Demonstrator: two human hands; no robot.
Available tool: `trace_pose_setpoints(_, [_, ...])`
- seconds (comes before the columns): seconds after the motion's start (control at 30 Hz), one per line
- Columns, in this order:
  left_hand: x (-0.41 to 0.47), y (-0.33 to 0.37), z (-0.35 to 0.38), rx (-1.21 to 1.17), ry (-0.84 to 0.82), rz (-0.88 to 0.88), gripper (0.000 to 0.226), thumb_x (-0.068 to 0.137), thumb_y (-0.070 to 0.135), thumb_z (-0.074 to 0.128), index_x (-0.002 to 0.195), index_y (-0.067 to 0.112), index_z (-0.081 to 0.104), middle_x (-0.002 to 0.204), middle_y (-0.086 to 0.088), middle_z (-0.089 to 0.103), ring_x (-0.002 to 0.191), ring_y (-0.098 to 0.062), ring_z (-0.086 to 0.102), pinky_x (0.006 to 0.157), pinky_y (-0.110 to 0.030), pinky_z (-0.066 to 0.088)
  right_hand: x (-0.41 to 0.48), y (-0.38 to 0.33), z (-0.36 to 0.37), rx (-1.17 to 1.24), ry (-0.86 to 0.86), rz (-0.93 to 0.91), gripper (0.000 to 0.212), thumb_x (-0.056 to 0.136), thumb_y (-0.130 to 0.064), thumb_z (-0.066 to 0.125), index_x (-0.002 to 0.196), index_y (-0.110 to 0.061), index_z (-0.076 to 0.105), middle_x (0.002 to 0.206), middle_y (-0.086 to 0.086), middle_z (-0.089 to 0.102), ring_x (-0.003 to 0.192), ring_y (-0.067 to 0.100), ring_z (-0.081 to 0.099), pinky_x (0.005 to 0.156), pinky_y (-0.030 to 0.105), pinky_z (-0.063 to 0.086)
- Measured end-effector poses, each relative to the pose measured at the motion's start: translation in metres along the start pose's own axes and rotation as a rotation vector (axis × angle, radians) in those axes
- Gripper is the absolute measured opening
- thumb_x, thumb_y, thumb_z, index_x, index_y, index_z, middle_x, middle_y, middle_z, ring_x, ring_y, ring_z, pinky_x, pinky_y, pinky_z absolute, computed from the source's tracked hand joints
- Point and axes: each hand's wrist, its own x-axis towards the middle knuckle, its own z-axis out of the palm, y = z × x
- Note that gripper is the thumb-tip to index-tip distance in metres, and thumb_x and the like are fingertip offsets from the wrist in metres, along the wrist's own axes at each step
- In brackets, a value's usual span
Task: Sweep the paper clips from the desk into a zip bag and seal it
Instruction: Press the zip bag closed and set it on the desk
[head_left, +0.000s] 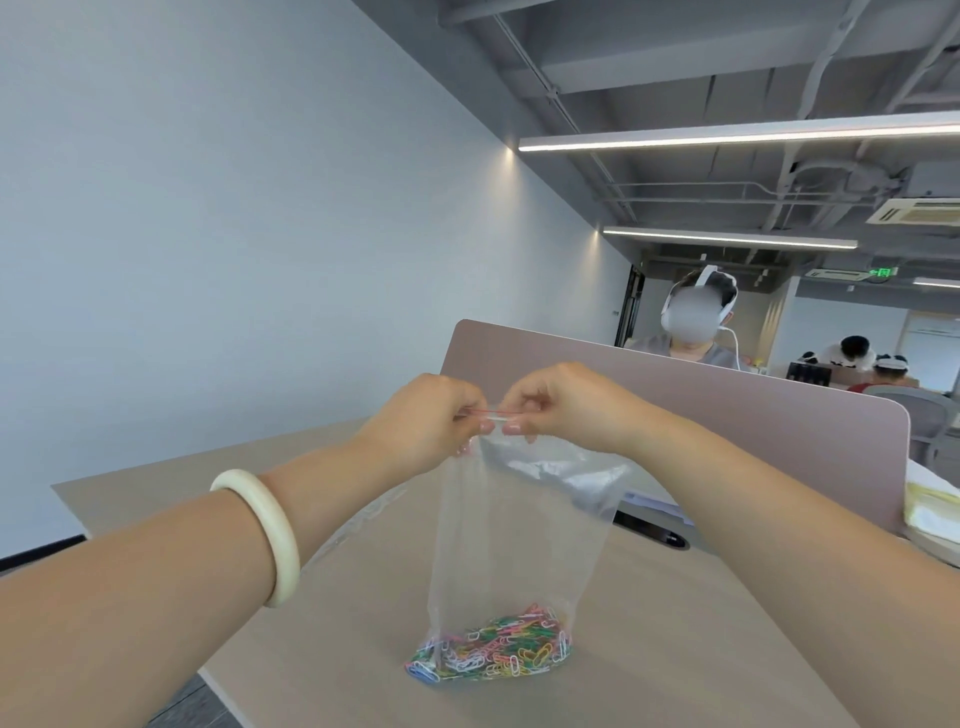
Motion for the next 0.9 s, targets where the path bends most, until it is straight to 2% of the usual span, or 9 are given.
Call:
trace_pose_setpoints(0.07, [0.002,0.001,-0.001,-0.020,0.006,-0.009,0.020,0.087,0.022,0.060,0.067,0.019,0.059,0.064,0.002,0.067,0.057,-0.013,0.064,0.069,-0.028,0.051,-0.003,0.008,-0.007,0.008,0.004,0.022,0.004,0.081,-0.028,0.067,0.079,-0.025,0.068,0.068,-0.012,0.065,0.069,0.007,0.056,0.072,0.030,0.045])
trace_pose_setpoints(0.17, [0.003,0.003,-0.001,-0.032,-0.016,-0.014,0.025,0.086,0.024,0.061,0.063,0.026,0.056,0.065,0.001,0.068,0.064,-0.018,0.070,0.070,-0.028,0.052,-0.008,0.014,-0.007,-0.066,0.034,0.006,0.012,0.083,-0.026,0.064,0.072,-0.022,0.065,0.061,-0.012,0.062,0.060,0.003,0.051,0.064,0.027,0.042])
trace_pose_setpoints(0.3, [0.002,0.006,0.002,-0.071,-0.038,-0.019,0.016,0.088,0.027,0.058,0.084,0.015,0.069,0.076,-0.006,0.076,0.069,-0.016,0.072,0.078,-0.032,0.052,-0.011,0.019,-0.005,-0.018,0.053,0.012,0.010,0.084,-0.025,0.064,0.076,-0.019,0.067,0.061,-0.011,0.061,0.058,0.007,0.050,0.059,0.024,0.040])
trace_pose_setpoints(0.4, [0.002,0.005,0.002,-0.079,-0.026,-0.042,0.018,0.090,0.024,0.054,0.080,0.016,0.067,0.077,-0.007,0.076,0.070,-0.017,0.072,0.077,-0.031,0.051,-0.017,0.026,-0.011,0.024,0.023,0.034,0.006,0.082,-0.026,0.067,0.083,-0.020,0.070,0.066,-0.013,0.065,0.058,-0.006,0.052,0.060,0.011,0.040])
trace_pose_setpoints(0.5, [0.004,0.006,0.002,-0.065,-0.027,-0.048,0.018,0.088,0.026,0.057,0.082,0.016,0.070,0.083,-0.005,0.075,0.077,-0.019,0.068,0.077,-0.032,0.050,-0.020,0.031,-0.012,-0.053,0.021,0.042,0.011,0.084,-0.023,0.064,0.074,-0.021,0.066,0.064,-0.013,0.063,0.058,-0.006,0.053,0.061,0.016,0.041])
trace_pose_setpoints(0.57, [0.006,0.010,0.004,0.011,-0.033,-0.033,0.018,0.087,0.029,0.059,0.096,0.020,0.071,0.097,0.001,0.073,0.091,-0.016,0.065,0.082,-0.030,0.049,-0.021,0.029,-0.010,-0.071,0.033,0.035,0.015,0.085,-0.022,0.062,0.070,-0.023,0.063,0.062,-0.013,0.061,0.061,-0.002,0.053,0.060,0.020,0.040])
trace_pose_setpoints(0.63, [0.009,0.017,0.007,0.104,-0.026,-0.024,0.023,0.086,0.033,0.060,0.103,0.023,0.070,0.098,0.006,0.068,0.098,-0.017,0.062,0.084,-0.029,0.048,-0.020,0.027,-0.008,-0.056,0.043,0.031,0.011,0.085,-0.022,0.062,0.074,-0.020,0.065,0.062,-0.012,0.062,0.062,0.000,0.053,0.062,0.021,0.040])
trace_pose_setpoints(0.73, [0.014,0.020,0.009,0.186,0.019,-0.016,0.017,0.087,0.035,0.056,0.077,0.025,0.065,0.083,0.004,0.069,0.086,-0.020,0.062,0.072,-0.030,0.046,-0.022,0.030,-0.013,-0.021,0.050,0.046,0.005,0.082,-0.024,0.067,0.083,-0.020,0.069,0.065,-0.014,0.063,0.064,-0.001,0.054,0.067,0.021,0.042])
trace_pose_setpoints(0.9, [0.015,0.019,0.011,0.162,0.028,-0.021,0.029,0.088,0.034,0.054,0.060,0.027,0.056,0.081,0.002,0.071,0.081,-0.020,0.062,0.068,-0.031,0.045,-0.027,0.043,-0.018,-0.078,0.067,0.080,0.010,0.084,-0.020,0.063,0.075,-0.020,0.067,0.065,-0.009,0.064,0.067,0.007,0.059,0.071,0.028,0.046])
